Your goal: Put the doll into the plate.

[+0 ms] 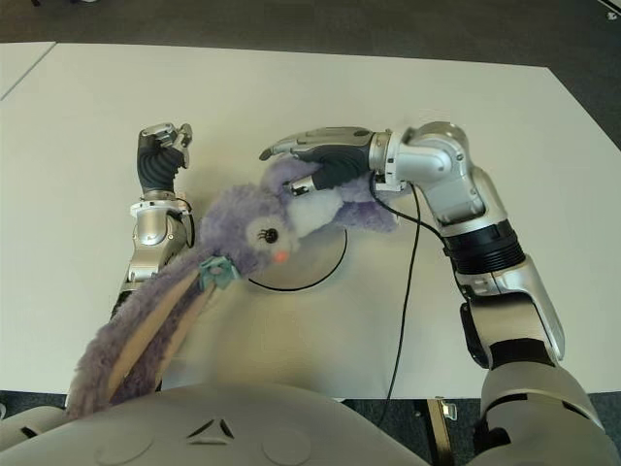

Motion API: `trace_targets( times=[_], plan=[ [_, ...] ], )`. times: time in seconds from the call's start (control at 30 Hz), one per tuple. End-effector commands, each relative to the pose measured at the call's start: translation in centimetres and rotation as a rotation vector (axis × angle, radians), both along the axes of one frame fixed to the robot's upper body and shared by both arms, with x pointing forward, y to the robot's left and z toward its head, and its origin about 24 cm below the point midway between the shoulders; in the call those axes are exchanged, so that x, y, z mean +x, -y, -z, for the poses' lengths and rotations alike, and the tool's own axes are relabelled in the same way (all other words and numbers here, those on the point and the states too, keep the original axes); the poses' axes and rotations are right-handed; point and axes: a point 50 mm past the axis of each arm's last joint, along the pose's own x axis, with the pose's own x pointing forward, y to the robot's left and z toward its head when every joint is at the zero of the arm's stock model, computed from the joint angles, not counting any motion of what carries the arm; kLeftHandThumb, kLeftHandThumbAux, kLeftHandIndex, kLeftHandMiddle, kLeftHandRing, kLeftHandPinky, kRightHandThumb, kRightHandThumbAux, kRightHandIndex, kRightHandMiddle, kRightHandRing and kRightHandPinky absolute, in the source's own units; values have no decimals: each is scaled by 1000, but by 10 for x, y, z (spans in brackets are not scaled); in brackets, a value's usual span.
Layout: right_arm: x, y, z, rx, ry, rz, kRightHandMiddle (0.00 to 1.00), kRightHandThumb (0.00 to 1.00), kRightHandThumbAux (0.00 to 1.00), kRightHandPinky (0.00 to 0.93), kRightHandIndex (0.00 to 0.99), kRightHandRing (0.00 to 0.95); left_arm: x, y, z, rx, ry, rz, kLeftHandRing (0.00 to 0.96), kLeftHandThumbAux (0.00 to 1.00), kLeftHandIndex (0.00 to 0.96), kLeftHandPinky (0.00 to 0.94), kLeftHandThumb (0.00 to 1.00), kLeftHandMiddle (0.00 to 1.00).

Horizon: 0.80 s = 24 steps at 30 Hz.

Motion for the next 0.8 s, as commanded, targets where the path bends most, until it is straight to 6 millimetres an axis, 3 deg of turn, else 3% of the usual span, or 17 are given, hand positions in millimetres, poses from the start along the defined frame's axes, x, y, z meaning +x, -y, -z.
trace_targets(
  times=[0.03,0.33,0.5,0.8],
  plan=[
    [6,10,-26,-30,4,30,0,597,136,0,0,0,-24,2,46,-36,-177,-1,856,731,760,861,489,852],
    [8,18,-33,-45,-53,81,0,610,139,0,0,0,-24,2,47,-36,-179,7,863,740,766,867,482,858],
    [10,24,-39,38,-134,110,0,627,148,0,0,0,-22,2,47,-31,-171,10,868,745,770,874,475,864],
    [37,54,-45,221,-298,247,0,651,187,12,0,0,-21,3,48,-27,-172,21,871,763,778,868,440,866]
  ],
)
